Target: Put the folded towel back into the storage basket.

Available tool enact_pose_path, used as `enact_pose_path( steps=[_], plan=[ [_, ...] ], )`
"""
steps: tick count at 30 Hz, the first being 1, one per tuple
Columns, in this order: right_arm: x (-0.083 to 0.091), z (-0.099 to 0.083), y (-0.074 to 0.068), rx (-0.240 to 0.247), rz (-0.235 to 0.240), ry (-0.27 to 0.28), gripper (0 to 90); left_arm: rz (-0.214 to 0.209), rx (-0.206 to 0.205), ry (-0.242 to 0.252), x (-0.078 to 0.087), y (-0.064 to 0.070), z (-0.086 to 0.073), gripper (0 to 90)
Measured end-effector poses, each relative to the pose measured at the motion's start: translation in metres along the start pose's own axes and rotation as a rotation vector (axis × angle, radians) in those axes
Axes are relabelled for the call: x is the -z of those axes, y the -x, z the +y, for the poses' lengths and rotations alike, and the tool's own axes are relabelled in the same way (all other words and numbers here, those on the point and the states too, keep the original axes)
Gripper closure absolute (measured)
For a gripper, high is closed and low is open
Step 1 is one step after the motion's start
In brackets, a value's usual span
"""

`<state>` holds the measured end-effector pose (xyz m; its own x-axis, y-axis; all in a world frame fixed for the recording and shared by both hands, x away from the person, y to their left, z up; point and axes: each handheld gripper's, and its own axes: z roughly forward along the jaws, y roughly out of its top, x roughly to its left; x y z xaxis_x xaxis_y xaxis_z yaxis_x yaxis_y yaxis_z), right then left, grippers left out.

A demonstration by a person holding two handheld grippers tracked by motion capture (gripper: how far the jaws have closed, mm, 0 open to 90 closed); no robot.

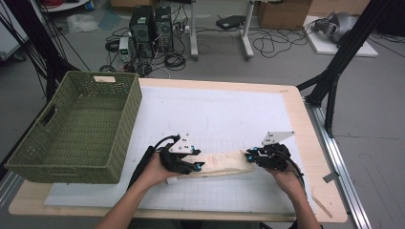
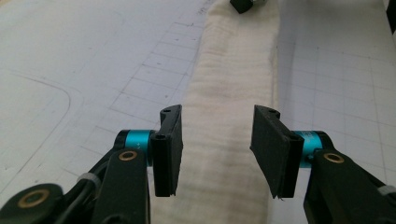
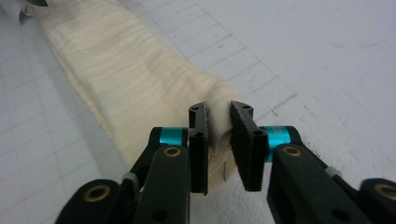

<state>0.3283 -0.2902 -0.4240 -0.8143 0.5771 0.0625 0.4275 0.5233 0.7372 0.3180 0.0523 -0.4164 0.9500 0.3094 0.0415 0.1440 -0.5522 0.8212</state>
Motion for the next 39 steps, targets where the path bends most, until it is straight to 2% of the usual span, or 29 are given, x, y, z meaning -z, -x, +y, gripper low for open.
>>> enact_pose_path(
  steps=[2, 6, 9, 12, 13, 19, 25, 31, 35, 39],
  plan=[
    [-0.004, -0.003, 0.002, -0.017, -0.004, -0.016, 62.1, 0.000, 0.008, -0.009, -0.005, -0.002, -0.001, 52.8],
    [0.001, -0.010, -0.002, -0.047, -0.012, 0.026, 54.7, -0.008, 0.018, -0.046, -0.015, -0.006, -0.002, 52.6],
    [0.008, -0.018, -0.006, -0.057, -0.025, 0.043, 50.7, -0.023, 0.011, -0.064, -0.020, -0.007, 0.003, 52.5],
    [0.015, -0.025, -0.010, -0.063, -0.034, 0.055, 49.1, -0.033, 0.009, -0.060, -0.025, -0.008, 0.008, 51.6],
    [0.017, -0.026, -0.011, -0.063, -0.040, 0.057, 48.8, -0.038, 0.008, -0.085, -0.027, -0.008, 0.008, 51.2],
    [0.024, -0.032, -0.017, -0.049, -0.041, 0.064, 48.2, -0.078, 0.006, -0.155, -0.042, -0.006, 0.003, 45.9],
    [0.024, -0.030, -0.021, -0.036, -0.041, 0.072, 48.2, -0.116, 0.032, -0.169, -0.038, -0.009, 0.001, 42.5],
    [0.027, -0.030, -0.022, -0.033, -0.050, 0.090, 48.1, -0.163, 0.055, -0.159, -0.038, -0.009, -0.001, 36.0],
    [0.029, -0.030, -0.022, -0.043, -0.054, 0.093, 47.7, -0.143, 0.012, -0.176, -0.039, -0.006, 0.000, 34.0],
    [0.029, -0.029, -0.022, -0.031, -0.061, 0.097, 47.3, -0.116, -0.018, -0.186, -0.041, -0.001, 0.001, 33.5]
  ],
)
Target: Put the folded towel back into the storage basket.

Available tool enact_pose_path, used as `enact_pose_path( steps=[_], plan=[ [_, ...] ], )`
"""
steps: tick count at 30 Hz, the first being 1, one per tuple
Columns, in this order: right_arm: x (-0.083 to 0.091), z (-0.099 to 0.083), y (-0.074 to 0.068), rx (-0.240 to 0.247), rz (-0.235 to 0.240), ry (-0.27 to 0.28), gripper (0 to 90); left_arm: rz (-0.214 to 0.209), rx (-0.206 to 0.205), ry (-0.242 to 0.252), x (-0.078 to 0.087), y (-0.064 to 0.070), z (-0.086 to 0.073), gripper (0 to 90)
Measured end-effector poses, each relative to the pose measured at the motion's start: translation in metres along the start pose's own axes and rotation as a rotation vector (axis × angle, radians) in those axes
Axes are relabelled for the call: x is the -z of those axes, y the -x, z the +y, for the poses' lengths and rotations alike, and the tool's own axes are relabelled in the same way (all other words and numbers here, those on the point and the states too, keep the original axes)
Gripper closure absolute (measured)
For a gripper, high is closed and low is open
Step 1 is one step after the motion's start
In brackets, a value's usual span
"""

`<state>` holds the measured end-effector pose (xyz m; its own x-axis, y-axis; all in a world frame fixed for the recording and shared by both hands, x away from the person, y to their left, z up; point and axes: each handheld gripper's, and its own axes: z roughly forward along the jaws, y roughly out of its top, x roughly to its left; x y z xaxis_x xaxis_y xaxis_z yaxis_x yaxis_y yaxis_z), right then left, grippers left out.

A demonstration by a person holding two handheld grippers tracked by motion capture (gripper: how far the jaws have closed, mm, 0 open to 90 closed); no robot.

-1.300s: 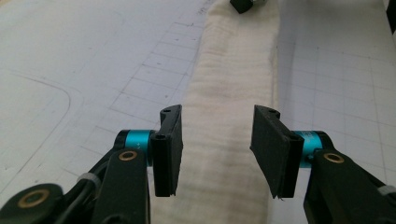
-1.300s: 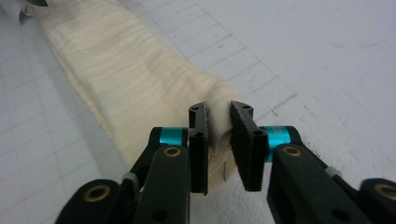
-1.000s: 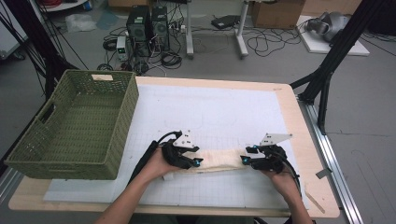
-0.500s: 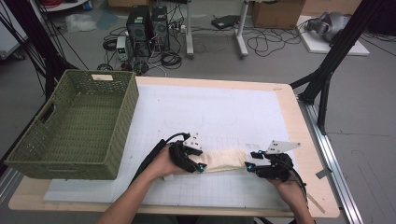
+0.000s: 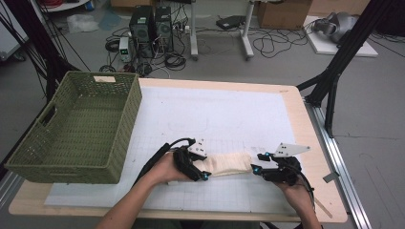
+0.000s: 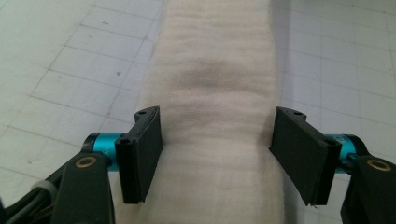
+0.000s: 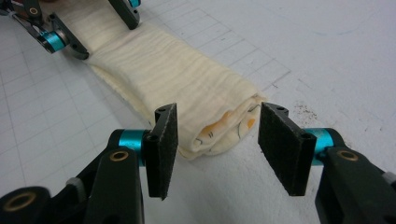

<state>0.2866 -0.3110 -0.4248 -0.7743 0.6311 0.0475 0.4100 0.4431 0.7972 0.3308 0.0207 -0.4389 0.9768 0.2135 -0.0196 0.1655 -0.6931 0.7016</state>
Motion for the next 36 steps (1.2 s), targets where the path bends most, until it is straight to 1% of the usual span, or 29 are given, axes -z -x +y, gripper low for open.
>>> enact_pose_path(
  steps=[3, 4, 5, 7, 8, 9, 10, 11, 13, 14, 20, 21, 22, 23, 24, 25, 26, 28, 29, 31, 34, 35, 36],
  plan=[
    [0.001, 0.001, 0.000, 0.001, 0.001, 0.006, 47.0, 0.011, -0.005, 0.007, -0.001, 0.001, 0.000, 34.5],
    [0.002, 0.001, -0.001, -0.004, -0.001, 0.008, 47.0, 0.010, 0.003, 0.008, -0.001, 0.001, 0.000, 35.2],
    [0.002, 0.001, 0.000, 0.000, -0.005, 0.011, 47.0, 0.012, 0.003, 0.015, -0.001, 0.000, -0.001, 35.9],
    [0.004, 0.001, 0.000, -0.007, -0.006, 0.015, 46.9, 0.013, 0.004, 0.018, -0.001, -0.001, -0.001, 37.3],
    [0.004, 0.001, 0.001, -0.004, -0.009, 0.019, 46.8, 0.014, 0.007, 0.018, -0.001, -0.002, -0.001, 38.8],
    [0.005, 0.001, 0.001, -0.006, -0.010, 0.020, 46.8, 0.027, 0.009, 0.026, 0.000, -0.002, -0.001, 41.8],
    [0.005, 0.001, 0.001, -0.007, -0.013, 0.022, 46.7, 0.038, -0.002, 0.025, 0.000, -0.004, -0.001, 48.1],
    [0.006, 0.001, 0.001, -0.012, -0.011, 0.021, 46.7, 0.035, 0.005, 0.034, 0.000, -0.004, -0.002, 51.5],
    [0.006, 0.001, 0.001, -0.004, -0.014, 0.026, 46.7, 0.043, -0.001, 0.036, -0.001, -0.004, -0.001, 52.7],
    [0.007, 0.001, 0.001, -0.009, -0.014, 0.027, 46.7, 0.047, 0.002, 0.038, -0.001, -0.004, -0.001, 53.4],
    [0.008, 0.002, 0.003, -0.013, -0.022, 0.045, 46.7, 0.073, -0.012, 0.039, -0.003, -0.002, 0.000, 62.7],
    [0.008, 0.002, 0.003, -0.012, -0.023, 0.045, 46.7, 0.068, -0.005, 0.040, -0.002, -0.003, 0.000, 62.7],
    [0.008, 0.002, 0.003, -0.013, -0.022, 0.046, 46.6, 0.052, 0.011, 0.041, -0.002, -0.004, 0.000, 61.7],
    [0.008, 0.002, 0.004, -0.014, -0.022, 0.046, 46.6, 0.015, 0.029, 0.043, -0.001, -0.007, -0.001, 57.8],
    [0.009, 0.001, 0.004, -0.018, -0.018, 0.047, 46.6, -0.024, 0.053, 0.047, 0.000, -0.009, -0.002, 51.7],
    [0.009, 0.001, 0.004, -0.020, -0.018, 0.048, 46.6, -0.047, 0.071, 0.049, 0.001, -0.010, -0.002, 45.5],
    [0.009, 0.000, 0.005, -0.020, -0.018, 0.051, 46.5, -0.056, 0.063, 0.044, 0.001, -0.010, -0.003, 43.0],
    [0.009, 0.000, 0.007, -0.022, -0.020, 0.053, 46.5, -0.071, 0.067, 0.041, 0.001, -0.008, -0.003, 37.7],
    [0.009, 0.000, 0.008, -0.027, -0.018, 0.052, 46.4, -0.063, 0.055, 0.030, 0.001, -0.006, -0.002, 35.7],
    [0.010, 0.000, 0.008, -0.031, -0.019, 0.051, 46.3, -0.044, 0.028, 0.021, 0.001, -0.003, -0.002, 35.7],
    [0.011, 0.000, 0.007, -0.024, -0.018, 0.057, 46.1, -0.016, 0.000, 0.006, 0.001, 0.001, -0.001, 37.1],
    [0.011, -0.001, 0.007, -0.023, -0.020, 0.058, 46.1, 0.001, -0.019, 0.002, 0.001, 0.002, -0.001, 38.1],
    [0.012, -0.001, 0.007, -0.025, -0.023, 0.061, 46.0, 0.011, -0.028, -0.001, 0.001, 0.003, -0.001, 40.6]
  ],
)
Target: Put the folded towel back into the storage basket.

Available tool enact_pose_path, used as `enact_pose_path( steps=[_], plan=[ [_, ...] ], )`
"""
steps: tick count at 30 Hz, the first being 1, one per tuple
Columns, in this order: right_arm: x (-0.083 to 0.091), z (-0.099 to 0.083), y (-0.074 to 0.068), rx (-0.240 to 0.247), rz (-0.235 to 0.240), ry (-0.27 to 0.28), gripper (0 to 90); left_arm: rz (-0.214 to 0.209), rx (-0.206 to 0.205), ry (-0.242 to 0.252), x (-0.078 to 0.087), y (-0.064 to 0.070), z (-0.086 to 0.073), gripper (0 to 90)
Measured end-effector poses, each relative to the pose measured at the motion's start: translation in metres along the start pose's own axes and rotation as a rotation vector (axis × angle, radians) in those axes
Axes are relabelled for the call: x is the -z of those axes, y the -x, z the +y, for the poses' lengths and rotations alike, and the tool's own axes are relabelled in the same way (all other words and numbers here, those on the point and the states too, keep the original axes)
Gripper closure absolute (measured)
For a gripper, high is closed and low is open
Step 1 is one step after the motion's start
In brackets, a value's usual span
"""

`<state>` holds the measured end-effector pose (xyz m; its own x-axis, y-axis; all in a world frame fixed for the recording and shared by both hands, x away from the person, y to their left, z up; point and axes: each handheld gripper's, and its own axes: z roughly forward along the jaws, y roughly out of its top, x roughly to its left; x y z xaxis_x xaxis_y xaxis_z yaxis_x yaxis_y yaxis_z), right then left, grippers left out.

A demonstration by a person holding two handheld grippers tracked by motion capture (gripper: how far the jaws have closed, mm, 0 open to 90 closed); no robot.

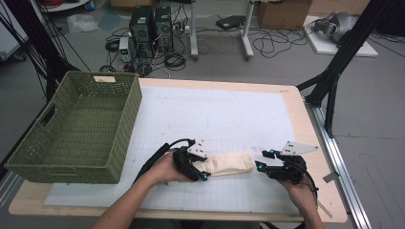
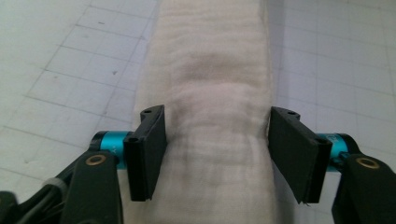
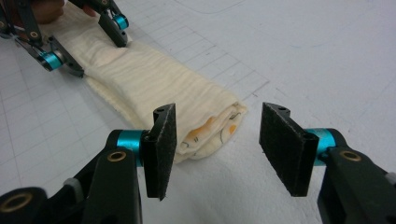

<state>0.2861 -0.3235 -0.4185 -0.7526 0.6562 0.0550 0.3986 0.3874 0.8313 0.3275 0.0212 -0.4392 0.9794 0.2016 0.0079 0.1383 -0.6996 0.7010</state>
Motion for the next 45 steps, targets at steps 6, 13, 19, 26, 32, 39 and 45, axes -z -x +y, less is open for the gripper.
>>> enact_pose_path(
  steps=[6, 13, 19, 26, 32, 39, 45],
  plan=[
    [0.001, 0.000, 0.001, -0.008, -0.004, 0.007, 45.4, 0.054, -0.004, -0.005, 0.000, 0.001, 0.002, 50.0],
    [0.002, 0.001, 0.001, -0.006, -0.014, 0.012, 45.0, 0.093, 0.007, 0.010, 0.000, -0.005, 0.001, 76.1],
    [0.002, 0.001, 0.002, -0.007, -0.012, 0.021, 44.7, 0.105, 0.005, 0.014, 0.000, -0.004, 0.001, 79.5],
    [0.005, -0.002, 0.004, -0.035, -0.013, 0.037, 42.6, 0.089, 0.048, 0.047, 0.010, -0.007, 0.000, 80.2],
    [0.005, -0.001, 0.004, -0.037, -0.017, 0.045, 40.6, 0.076, 0.070, 0.099, 0.024, -0.006, -0.003, 80.5],
    [0.005, -0.001, 0.003, -0.040, -0.020, 0.044, 38.7, 0.087, 0.102, 0.158, 0.042, -0.005, -0.011, 80.6],
    [0.002, -0.001, 0.003, -0.056, -0.016, 0.045, 28.9, 0.109, 0.157, 0.245, 0.067, -0.007, -0.015, 80.6]
  ],
)
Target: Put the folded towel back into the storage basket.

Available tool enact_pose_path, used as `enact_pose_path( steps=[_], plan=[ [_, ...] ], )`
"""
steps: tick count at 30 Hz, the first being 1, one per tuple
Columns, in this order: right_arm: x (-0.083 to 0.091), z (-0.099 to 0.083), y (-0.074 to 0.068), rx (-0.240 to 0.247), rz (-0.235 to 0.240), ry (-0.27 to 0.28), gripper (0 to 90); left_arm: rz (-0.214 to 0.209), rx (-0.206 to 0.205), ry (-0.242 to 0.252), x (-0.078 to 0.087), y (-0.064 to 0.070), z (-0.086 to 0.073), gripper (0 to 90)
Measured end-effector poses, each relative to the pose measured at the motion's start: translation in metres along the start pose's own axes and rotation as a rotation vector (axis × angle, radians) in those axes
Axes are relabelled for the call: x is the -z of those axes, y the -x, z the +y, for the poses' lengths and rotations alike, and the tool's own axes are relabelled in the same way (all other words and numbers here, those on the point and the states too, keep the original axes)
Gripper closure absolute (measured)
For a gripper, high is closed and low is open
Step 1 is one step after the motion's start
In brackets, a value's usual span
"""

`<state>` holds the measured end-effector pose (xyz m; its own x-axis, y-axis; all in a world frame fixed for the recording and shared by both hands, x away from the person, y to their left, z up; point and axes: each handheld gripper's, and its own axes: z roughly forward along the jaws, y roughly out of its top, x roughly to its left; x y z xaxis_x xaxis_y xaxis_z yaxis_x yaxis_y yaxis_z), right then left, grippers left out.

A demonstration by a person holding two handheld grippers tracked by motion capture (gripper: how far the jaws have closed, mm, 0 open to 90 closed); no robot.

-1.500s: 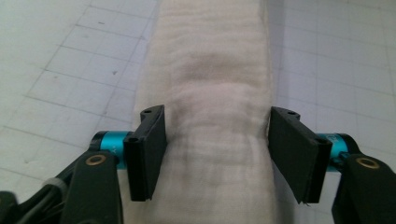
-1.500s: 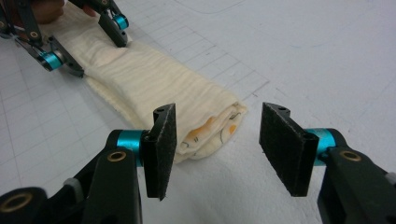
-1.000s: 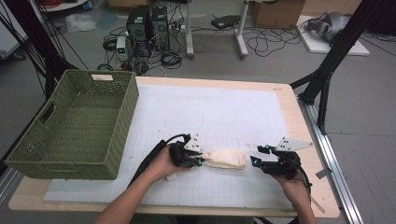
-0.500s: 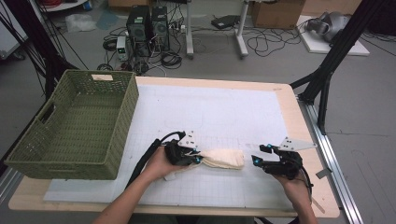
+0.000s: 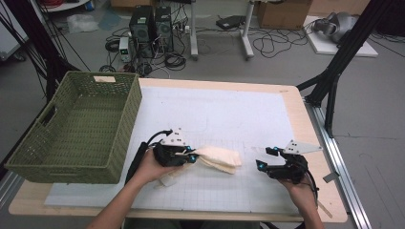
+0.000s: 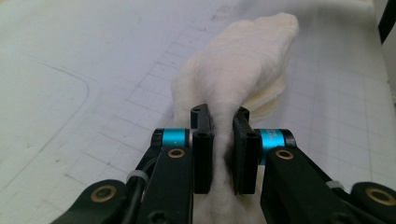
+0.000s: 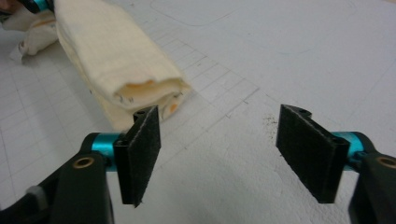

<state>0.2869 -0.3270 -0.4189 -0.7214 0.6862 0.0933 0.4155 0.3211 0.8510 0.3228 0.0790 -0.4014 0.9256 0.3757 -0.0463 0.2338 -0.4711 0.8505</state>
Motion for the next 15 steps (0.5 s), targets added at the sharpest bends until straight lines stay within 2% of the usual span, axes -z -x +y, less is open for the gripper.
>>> enact_pose_path(
  steps=[3, 7, 15],
  plan=[
    [-0.001, 0.000, 0.000, -0.003, -0.003, 0.000, 24.5, 0.012, 0.025, 0.036, 0.013, -0.003, 0.002, 80.5],
    [-0.004, -0.001, -0.001, -0.008, -0.007, -0.009, 21.7, 0.029, 0.037, 0.078, 0.028, -0.005, 0.006, 80.5],
    [-0.008, -0.003, -0.003, -0.001, -0.002, -0.028, 19.5, 0.061, 0.052, 0.119, 0.049, -0.008, 0.009, 80.5]
  ],
)
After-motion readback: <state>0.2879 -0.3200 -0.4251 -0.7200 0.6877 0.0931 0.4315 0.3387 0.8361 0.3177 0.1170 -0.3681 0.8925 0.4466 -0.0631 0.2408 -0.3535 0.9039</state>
